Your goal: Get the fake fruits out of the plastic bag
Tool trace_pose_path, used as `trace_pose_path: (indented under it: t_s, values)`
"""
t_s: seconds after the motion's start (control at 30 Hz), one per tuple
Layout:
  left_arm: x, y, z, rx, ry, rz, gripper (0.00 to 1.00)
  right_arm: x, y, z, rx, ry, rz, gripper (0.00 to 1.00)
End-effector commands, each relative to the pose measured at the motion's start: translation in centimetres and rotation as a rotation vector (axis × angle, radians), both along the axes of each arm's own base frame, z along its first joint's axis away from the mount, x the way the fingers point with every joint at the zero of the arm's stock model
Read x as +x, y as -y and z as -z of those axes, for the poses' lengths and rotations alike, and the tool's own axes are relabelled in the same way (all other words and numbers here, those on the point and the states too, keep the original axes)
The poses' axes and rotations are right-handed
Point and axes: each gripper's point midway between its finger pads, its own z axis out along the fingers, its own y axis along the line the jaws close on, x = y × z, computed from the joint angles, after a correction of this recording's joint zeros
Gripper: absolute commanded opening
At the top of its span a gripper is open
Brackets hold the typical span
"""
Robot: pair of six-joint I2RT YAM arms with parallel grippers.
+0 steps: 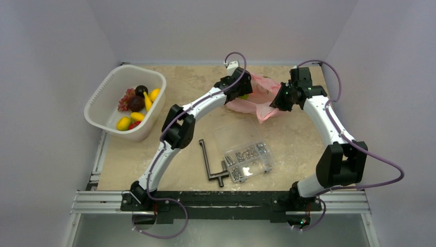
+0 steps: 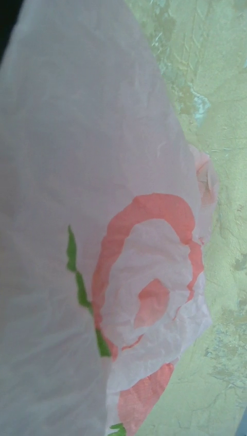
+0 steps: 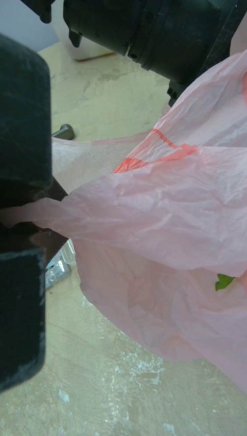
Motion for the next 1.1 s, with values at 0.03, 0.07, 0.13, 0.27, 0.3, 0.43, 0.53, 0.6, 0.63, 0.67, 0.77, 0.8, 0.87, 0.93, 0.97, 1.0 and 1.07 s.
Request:
trace_pose_path:
  t_s: [0.03,0.07,0.13,0.27,0.3,0.43,0.53,0.6,0.63,0.67,0.77,0.8,0.87,0.93,0.97,1.0,1.07]
  values:
    - [1.4,0.3,0.8,-0.150,-0.072,-0.086,0.82,0.2,0.3,-0.1,-0.013,0.007,0.027,0.00]
    - [1.4,0.4,1.0,-0.168,-0.084,-0.096,0.82,0.2,0.3,0.0,-0.015,0.005,0.030,0.00]
    - [1.1,0.1,1.8,-0.177,-0.121,-0.121,0.82,0.2,0.3,0.2,-0.016,-0.002,0.035,0.00]
    - [1.1,0.9,2.8,-0.238,-0.145,-0.094,0.77,0.2,0.3,0.8,-0.006,-0.019,0.045,0.00]
    - [1.2,1.3,2.4,-0.242,-0.124,-0.059,0.76,0.2,0.2,1.0,-0.004,-0.026,0.046,0.00]
    - [1.4,1.2,1.2,-0.289,-0.138,0.035,0.59,0.6,0.2,0.8,-0.006,-0.028,0.049,0.00]
    - [1.7,0.6,1.4,-0.427,-0.211,0.074,0.50,0.8,0.4,0.6,-0.018,-0.020,0.047,0.00]
    - [1.8,0.5,0.7,-0.474,-0.218,0.131,0.48,0.8,0.2,0.7,-0.013,-0.026,0.036,0.00]
    - [1.7,0.8,0.1,-0.504,-0.222,0.172,0.46,0.8,0.2,0.7,-0.009,-0.026,0.034,0.00]
    - [1.7,1.1,-0.8,-0.543,-0.227,0.206,0.44,0.8,0.2,0.6,-0.011,-0.023,0.033,0.00]
    - [0.9,2.3,-4.4,-0.665,-0.207,0.327,0.37,0.9,0.2,0.6,-0.015,-0.019,0.033,0.00]
    - [0.2,2.6,-5.5,-0.685,-0.211,0.368,0.36,1.0,0.3,0.6,-0.016,-0.019,0.034,0.00]
    - [-1.6,3.2,-7.6,-0.729,-0.218,0.464,0.37,1.2,0.3,0.6,-0.024,-0.021,0.029,0.00]
    - [-3.4,3.1,-8.7,-0.780,-0.255,0.528,0.42,1.4,0.4,0.7,-0.033,-0.020,0.027,0.00]
    - [-4.2,3.1,-9.3,-0.809,-0.261,0.558,0.47,1.4,0.5,0.7,-0.034,-0.019,0.029,0.00]
    - [-5.0,3.0,-9.8,-0.822,-0.267,0.582,0.51,1.5,0.5,0.8,-0.036,-0.020,0.028,0.00]
    - [-6.1,2.6,-9.4,-0.814,-0.293,0.610,0.61,1.6,0.6,0.9,-0.043,-0.021,0.028,0.00]
